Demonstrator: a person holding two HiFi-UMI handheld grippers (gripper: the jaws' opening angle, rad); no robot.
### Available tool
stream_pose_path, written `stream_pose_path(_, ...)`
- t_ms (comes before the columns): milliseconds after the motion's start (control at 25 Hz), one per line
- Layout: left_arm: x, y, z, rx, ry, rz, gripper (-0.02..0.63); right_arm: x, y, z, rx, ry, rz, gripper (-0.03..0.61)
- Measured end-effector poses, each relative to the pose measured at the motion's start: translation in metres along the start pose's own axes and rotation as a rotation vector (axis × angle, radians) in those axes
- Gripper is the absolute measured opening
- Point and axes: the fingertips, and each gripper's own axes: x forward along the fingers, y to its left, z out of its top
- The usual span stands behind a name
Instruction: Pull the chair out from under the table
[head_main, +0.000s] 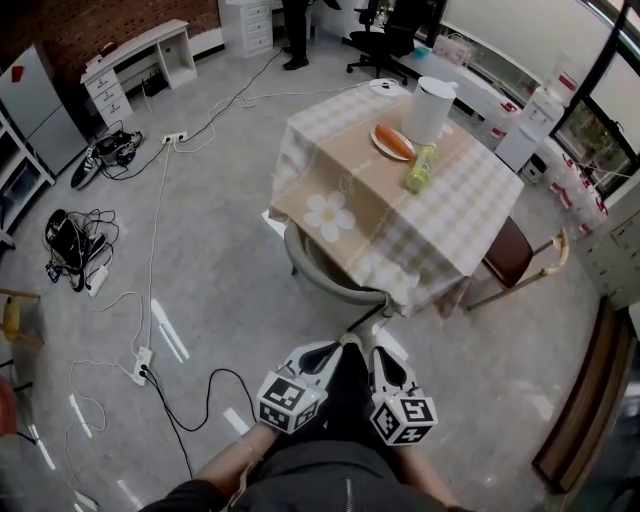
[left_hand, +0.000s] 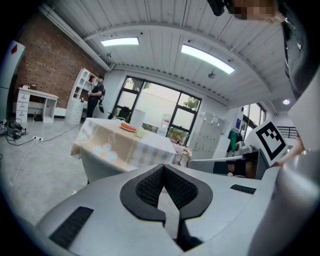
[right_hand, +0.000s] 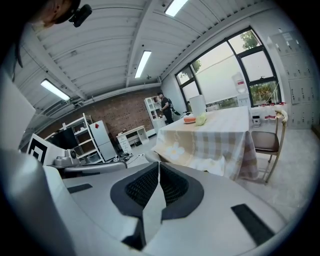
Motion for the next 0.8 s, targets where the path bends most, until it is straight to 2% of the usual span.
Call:
stream_pose_path(560, 0.037, 0.015, 0.012, -0.025, 0.034, 0.003, 0.009, 0.036, -0.018, 0.027, 0.04, 0.011, 0.029, 0.017)
stream_pose_path(800, 0.062, 0.028, 0.024, -0.027, 0.03, 0.018, 0.009, 0.058, -0.027, 0.04, 0.019, 0.018, 0.059, 0.017)
